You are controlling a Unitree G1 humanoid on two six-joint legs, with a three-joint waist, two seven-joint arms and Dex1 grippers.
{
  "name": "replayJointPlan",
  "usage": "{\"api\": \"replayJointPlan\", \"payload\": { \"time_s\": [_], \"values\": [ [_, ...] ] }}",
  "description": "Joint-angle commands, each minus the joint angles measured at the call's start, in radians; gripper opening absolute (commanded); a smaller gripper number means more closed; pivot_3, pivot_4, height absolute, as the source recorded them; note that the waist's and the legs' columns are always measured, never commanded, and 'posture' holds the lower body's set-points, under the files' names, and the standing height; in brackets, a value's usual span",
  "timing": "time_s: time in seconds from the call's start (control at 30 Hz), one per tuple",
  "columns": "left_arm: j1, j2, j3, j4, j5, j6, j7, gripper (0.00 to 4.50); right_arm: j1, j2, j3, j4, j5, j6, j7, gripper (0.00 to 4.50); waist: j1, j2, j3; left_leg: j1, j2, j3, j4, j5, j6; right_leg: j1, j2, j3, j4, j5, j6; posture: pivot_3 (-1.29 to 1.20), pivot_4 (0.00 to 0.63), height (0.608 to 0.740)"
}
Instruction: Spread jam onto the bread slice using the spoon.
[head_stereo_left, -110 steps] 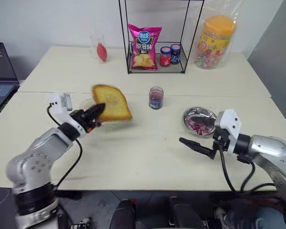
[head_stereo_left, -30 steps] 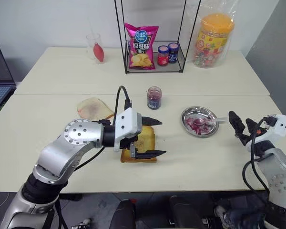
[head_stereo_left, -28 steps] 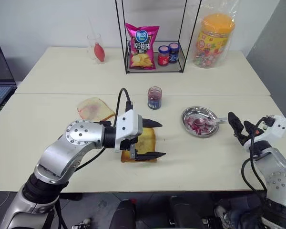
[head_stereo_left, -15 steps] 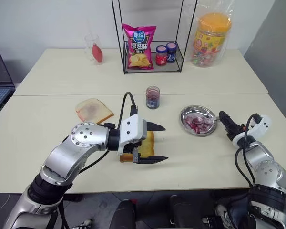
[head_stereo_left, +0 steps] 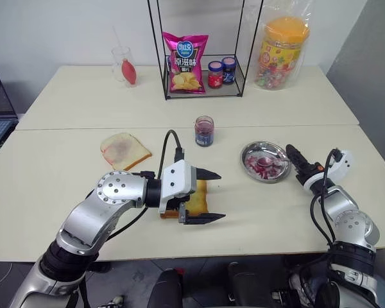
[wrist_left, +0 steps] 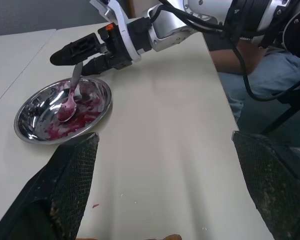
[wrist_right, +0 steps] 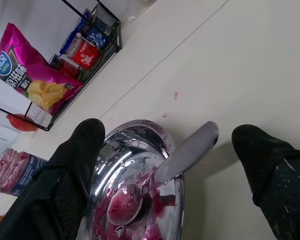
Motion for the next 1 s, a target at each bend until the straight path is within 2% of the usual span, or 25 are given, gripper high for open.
{"api": "replayJointPlan", "payload": {
  "time_s": [0.03,0.17,0.37,0.57,0.6,0.77,1.0],
  "values": [
    [-0.013,-0.005,0.009,-0.003,0.003,-0.017,-0.006,4.5,-0.023,-0.011,-0.006,0.004,0.015,-0.02,0.017,3.88,0.0,0.0,0.0,0.0,0.0,0.0,0.0,0.0,0.0,0.0,0.0,0.0,0.0,0.0,0.0,0.0,0.15,0.74],
    [-0.025,-0.015,-0.004,0.001,0.013,-0.012,0.002,4.5,-0.035,-0.007,-0.013,0.015,0.02,-0.023,0.009,3.01,0.0,0.0,0.0,0.0,0.0,0.0,0.0,0.0,0.0,0.0,0.0,0.0,0.0,0.0,0.0,0.0,0.15,0.74],
    [-0.027,-0.021,-0.004,0.005,0.018,-0.011,0.002,4.5,-0.041,-0.009,-0.015,0.027,0.019,-0.032,0.013,1.4,0.0,0.0,0.0,0.0,0.0,0.0,0.0,0.0,0.0,0.0,0.0,0.0,0.0,0.0,0.0,0.0,0.15,0.74],
    [-0.025,-0.024,0.015,0.021,0.016,-0.008,0.012,4.5,-0.047,-0.014,-0.029,0.031,0.032,-0.039,0.017,0.14,0.0,0.0,0.0,0.0,0.0,0.0,0.0,0.0,0.0,0.0,0.0,0.0,0.0,0.0,0.0,0.0,0.15,0.74],
    [-0.024,-0.025,0.019,0.024,0.014,-0.007,0.015,4.5,-0.048,-0.014,-0.03,0.03,0.037,-0.04,0.02,0.03,0.0,0.0,0.0,0.0,0.0,0.0,0.0,0.0,0.0,0.0,0.0,0.0,0.0,0.0,0.0,0.0,0.15,0.74],
    [-0.018,-0.036,0.066,0.043,-0.016,0.016,0.042,4.5,-0.051,-0.019,-0.035,0.007,0.078,-0.031,0.034,0.03,0.0,0.0,0.0,0.0,0.0,0.0,0.0,0.0,0.0,0.0,0.0,0.001,0.0,0.0,0.001,0.0,0.15,0.74],
    [-0.003,-0.024,0.162,0.054,-0.059,0.055,0.079,4.5,-0.017,-0.058,-0.012,-0.127,0.132,0.038,0.046,0.03,0.0,0.0,0.0,-0.001,0.0,0.0,0.0,0.0,0.0,-0.001,0.0,0.001,0.0,0.0,0.001,0.0,0.15,0.74]
  ]
}}
